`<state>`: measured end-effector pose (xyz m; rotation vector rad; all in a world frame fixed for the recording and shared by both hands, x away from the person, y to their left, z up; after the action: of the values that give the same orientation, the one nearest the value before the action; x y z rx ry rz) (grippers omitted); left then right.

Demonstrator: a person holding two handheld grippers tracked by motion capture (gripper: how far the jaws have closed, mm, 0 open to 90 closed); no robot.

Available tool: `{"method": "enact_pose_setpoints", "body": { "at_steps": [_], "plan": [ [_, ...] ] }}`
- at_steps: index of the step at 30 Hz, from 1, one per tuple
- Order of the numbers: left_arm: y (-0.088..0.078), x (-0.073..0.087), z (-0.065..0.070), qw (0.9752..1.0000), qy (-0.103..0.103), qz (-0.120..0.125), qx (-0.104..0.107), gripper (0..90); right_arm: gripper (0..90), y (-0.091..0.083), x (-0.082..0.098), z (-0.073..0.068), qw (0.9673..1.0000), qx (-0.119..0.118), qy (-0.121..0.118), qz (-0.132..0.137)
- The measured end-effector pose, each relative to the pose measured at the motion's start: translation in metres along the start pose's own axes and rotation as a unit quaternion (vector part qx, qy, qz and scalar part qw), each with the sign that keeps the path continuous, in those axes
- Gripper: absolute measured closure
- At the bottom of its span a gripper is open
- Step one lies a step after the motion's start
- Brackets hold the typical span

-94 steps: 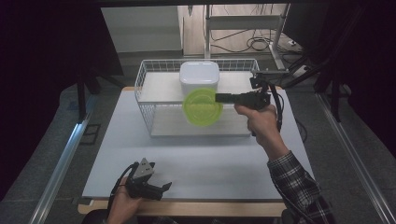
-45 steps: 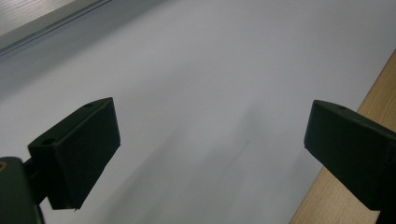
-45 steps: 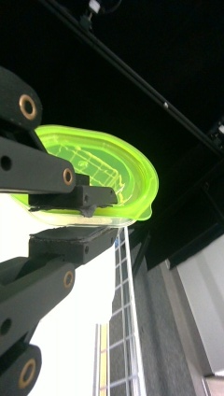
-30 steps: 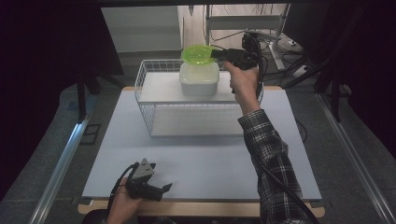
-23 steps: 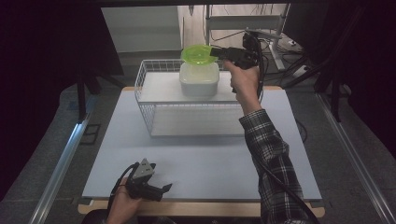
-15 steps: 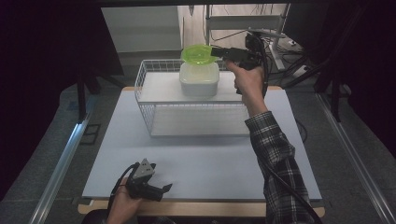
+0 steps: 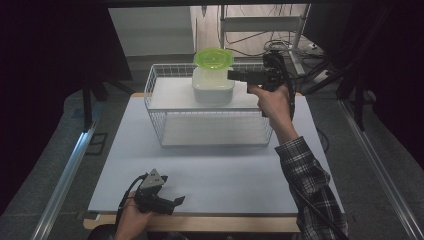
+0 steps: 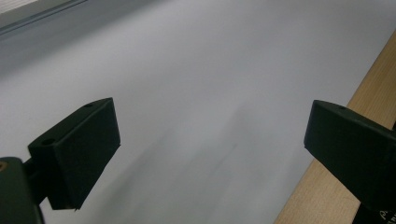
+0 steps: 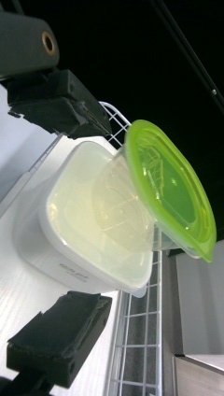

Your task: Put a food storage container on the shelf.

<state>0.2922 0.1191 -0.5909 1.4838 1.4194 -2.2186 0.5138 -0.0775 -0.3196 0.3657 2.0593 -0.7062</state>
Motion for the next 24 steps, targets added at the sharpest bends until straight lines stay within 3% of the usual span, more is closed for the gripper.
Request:
{"method": "enact_pose_setpoints", "body": {
  "at_steps": [13, 19, 20, 24],
  "plan": [
    [0.001, 0.001, 0.0, 1.0, 0.005, -0.003, -0.003, 3.5, 8.6, -0.015, 0.02, 0.001, 0.9995, 0.005, -0.031, -0.001],
    [0.002, 0.001, 0.0, 1.0, 0.007, -0.004, -0.004, 3.5, 7.2, -0.02, 0.033, 0.003, 0.9978, 0.019, -0.063, -0.006],
    [0.002, 0.001, 0.0, 1.0, 0.007, -0.004, -0.004, 3.5, 5.2, -0.021, 0.039, 0.003, 0.9967, 0.022, -0.077, -0.012],
    [0.002, 0.001, 0.0, 1.0, 0.003, -0.002, 0.0, 3.4, 4.2, -0.024, 0.05, 0.002, 0.9958, 0.019, -0.088, -0.019]
  ]
}}
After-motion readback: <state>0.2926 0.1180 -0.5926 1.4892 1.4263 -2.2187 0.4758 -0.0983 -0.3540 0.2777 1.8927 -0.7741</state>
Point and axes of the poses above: each handheld gripper's, and its own axes: y roughly forward along the jaws, x roughly out of its underside, z roughly to its right, the point moved 10 cm from there along y, roughly forward along the jaws, and after that the axes turned 4 degrees about -x, right-handed, at the moved point
